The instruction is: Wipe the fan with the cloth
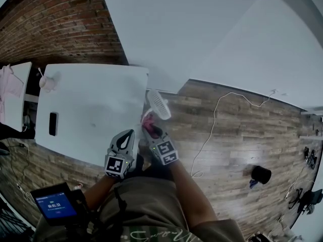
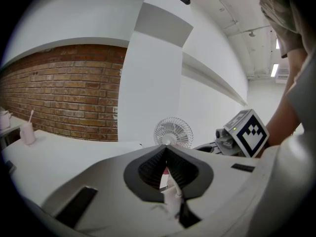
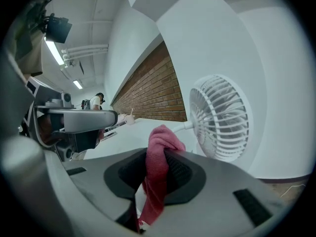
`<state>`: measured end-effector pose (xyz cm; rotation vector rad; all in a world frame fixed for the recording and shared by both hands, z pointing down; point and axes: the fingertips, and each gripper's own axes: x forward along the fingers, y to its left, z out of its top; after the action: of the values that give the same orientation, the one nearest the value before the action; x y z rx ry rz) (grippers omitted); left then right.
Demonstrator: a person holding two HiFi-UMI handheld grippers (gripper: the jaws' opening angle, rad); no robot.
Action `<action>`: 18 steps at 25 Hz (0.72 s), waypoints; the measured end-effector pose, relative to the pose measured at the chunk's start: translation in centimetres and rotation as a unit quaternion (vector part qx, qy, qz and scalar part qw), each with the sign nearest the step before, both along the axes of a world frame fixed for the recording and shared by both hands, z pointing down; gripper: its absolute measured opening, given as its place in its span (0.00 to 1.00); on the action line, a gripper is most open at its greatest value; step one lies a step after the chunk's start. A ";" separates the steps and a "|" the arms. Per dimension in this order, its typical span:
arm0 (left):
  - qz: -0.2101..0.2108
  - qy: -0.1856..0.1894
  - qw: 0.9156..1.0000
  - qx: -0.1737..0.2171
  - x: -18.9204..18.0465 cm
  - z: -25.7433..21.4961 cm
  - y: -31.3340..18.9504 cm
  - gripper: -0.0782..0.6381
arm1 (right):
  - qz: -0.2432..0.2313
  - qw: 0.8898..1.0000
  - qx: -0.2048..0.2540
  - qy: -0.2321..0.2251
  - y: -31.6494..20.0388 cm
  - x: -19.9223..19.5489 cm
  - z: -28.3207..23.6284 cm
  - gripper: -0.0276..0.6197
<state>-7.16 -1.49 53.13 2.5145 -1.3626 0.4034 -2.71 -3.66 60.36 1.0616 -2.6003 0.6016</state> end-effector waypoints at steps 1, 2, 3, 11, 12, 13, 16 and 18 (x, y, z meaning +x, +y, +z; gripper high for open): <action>0.000 0.000 1.000 0.000 0.0 0.0 0.0 0.14 | -0.001 1.000 0.001 0.003 0.1 0.0 0.1 0.21; -0.001 0.000 1.000 0.001 0.0 -0.1 0.0 0.14 | -0.003 1.000 0.002 0.006 0.4 0.1 0.2 0.21; -0.001 0.001 1.000 0.000 -0.1 -0.1 0.1 0.14 | -0.006 1.000 0.004 0.010 0.6 0.1 0.3 0.21; 0.004 -0.002 1.000 0.006 -0.6 0.2 0.1 0.14 | -0.033 0.999 0.008 0.030 1.6 0.0 1.3 0.21; 0.006 -0.003 1.000 0.006 -0.7 0.4 0.2 0.14 | -0.036 0.999 0.010 0.033 1.7 0.0 1.4 0.21; 0.007 -0.003 1.000 0.006 -0.7 0.6 0.4 0.14 | -0.038 0.999 0.011 0.036 1.8 0.1 1.5 0.21; 0.007 -0.003 1.000 0.001 -0.9 0.9 0.6 0.14 | -0.035 0.999 0.014 0.031 1.8 0.1 1.7 0.21; 0.009 -0.004 1.000 0.002 -1.0 1.3 0.8 0.14 | -0.030 0.999 0.015 0.024 1.8 0.2 1.9 0.21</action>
<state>-8.18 -0.72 54.38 2.5329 -1.3472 0.4146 -2.49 -1.91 62.27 0.9910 -2.5977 0.5179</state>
